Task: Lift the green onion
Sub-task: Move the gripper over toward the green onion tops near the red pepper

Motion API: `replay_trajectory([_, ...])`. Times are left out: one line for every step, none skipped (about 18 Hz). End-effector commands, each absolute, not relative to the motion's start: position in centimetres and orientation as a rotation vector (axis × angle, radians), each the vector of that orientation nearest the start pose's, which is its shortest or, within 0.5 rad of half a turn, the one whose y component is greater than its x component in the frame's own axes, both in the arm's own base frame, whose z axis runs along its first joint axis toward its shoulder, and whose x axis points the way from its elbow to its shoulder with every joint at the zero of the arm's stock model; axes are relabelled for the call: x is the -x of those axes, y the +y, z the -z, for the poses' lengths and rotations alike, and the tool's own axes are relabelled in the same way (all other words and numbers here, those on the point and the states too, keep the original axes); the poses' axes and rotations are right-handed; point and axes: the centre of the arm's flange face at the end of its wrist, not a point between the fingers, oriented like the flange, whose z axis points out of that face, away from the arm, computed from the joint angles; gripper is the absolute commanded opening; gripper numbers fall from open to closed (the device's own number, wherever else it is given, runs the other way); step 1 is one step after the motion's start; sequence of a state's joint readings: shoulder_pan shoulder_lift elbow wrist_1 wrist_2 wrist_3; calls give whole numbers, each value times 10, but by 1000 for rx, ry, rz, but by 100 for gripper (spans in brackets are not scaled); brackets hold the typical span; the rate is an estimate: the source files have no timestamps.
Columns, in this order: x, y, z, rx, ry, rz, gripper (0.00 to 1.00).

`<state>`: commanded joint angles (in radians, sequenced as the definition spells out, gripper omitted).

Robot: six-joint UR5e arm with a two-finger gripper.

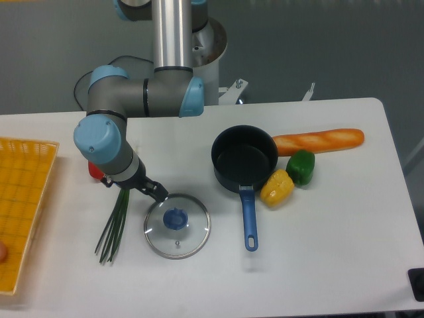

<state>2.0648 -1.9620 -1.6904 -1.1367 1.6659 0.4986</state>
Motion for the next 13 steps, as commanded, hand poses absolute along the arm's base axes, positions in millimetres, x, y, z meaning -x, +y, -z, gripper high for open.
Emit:
replay_trajectory([173,583,-256,3257,9,-77,100])
replay_trajectory([165,584,-253,3265,20,-74,100])
replay_trajectory([155,584,-250,3272,18,-77,100])
replay_trajectory([151,582,-246,3283,-11,-77,100])
replay_trajectory([148,581,-245,3287,-50,-76,100])
replay_trajectory([141,580,-243,3292,-78,-79,100])
replay_trajectory([133,579,-239,3300,-72,-76,100])
replay_trajectory([128,576,-237,3307,-61,-77,100])
replay_trajectory([125,575,-238,3308,-54,-75,100])
replay_trajectory([122,572,-235,3316,-51,-69,100])
replay_trajectory([119,570,-233,3322,-43,-66,100])
replay_trajectory([114,569,-230,3328,-32,-63,100])
replay_trajectory([112,567,-227,3338,-28,-57,100])
